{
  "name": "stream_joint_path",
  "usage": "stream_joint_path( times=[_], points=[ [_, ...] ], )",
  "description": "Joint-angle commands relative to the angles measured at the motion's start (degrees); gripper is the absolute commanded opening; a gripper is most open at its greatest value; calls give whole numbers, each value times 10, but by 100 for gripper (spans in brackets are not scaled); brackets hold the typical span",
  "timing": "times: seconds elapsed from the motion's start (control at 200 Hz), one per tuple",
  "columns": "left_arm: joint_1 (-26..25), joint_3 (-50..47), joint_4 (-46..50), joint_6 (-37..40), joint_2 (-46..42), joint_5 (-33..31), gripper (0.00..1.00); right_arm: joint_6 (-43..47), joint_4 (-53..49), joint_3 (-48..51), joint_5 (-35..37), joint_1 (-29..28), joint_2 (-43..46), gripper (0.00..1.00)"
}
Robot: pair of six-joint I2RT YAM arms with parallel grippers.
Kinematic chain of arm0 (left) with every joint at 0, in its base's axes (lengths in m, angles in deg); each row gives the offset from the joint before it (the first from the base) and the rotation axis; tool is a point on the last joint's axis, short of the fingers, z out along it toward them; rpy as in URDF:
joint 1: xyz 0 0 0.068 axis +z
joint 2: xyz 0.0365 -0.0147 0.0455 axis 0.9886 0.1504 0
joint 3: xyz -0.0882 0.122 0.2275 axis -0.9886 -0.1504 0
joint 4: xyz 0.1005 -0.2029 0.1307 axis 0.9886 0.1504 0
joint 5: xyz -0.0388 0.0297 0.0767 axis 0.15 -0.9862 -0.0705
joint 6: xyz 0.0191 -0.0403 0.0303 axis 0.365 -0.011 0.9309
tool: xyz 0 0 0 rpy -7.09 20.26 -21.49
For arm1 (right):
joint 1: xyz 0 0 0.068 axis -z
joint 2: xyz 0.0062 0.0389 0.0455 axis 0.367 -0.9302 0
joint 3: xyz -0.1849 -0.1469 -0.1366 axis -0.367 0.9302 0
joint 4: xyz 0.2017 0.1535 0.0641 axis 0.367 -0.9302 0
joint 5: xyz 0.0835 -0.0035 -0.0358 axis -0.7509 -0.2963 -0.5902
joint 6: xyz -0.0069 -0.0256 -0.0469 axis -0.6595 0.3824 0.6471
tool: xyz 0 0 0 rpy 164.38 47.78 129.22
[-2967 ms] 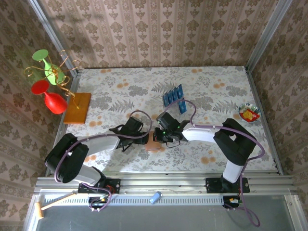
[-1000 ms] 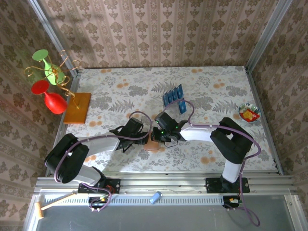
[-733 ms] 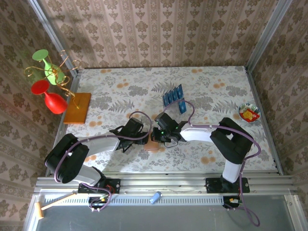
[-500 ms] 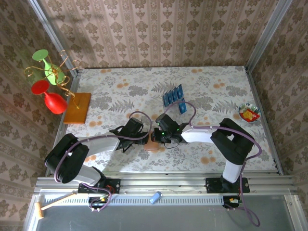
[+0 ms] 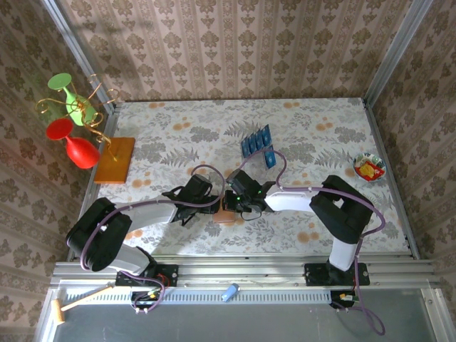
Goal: Put the credit cards into the card holder
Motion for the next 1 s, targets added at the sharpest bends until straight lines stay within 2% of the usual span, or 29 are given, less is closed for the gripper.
stream_joint_path(
  times=[0.0, 0.44, 0.83, 0.995],
  points=[
    [-5, -17, 16, -7, 16, 27, 82, 11, -142, 44, 13, -15, -49, 0],
    [6, -11, 20, -3, 11, 24, 82, 3, -122, 4, 1, -21, -40, 0],
    [61, 38, 54, 14, -7, 42, 89, -13, -96, 0, 19, -21, -19, 15],
    [96, 72, 72, 29, -19, 65, 98, -7, -105, -17, 25, -20, -12, 19]
  ],
)
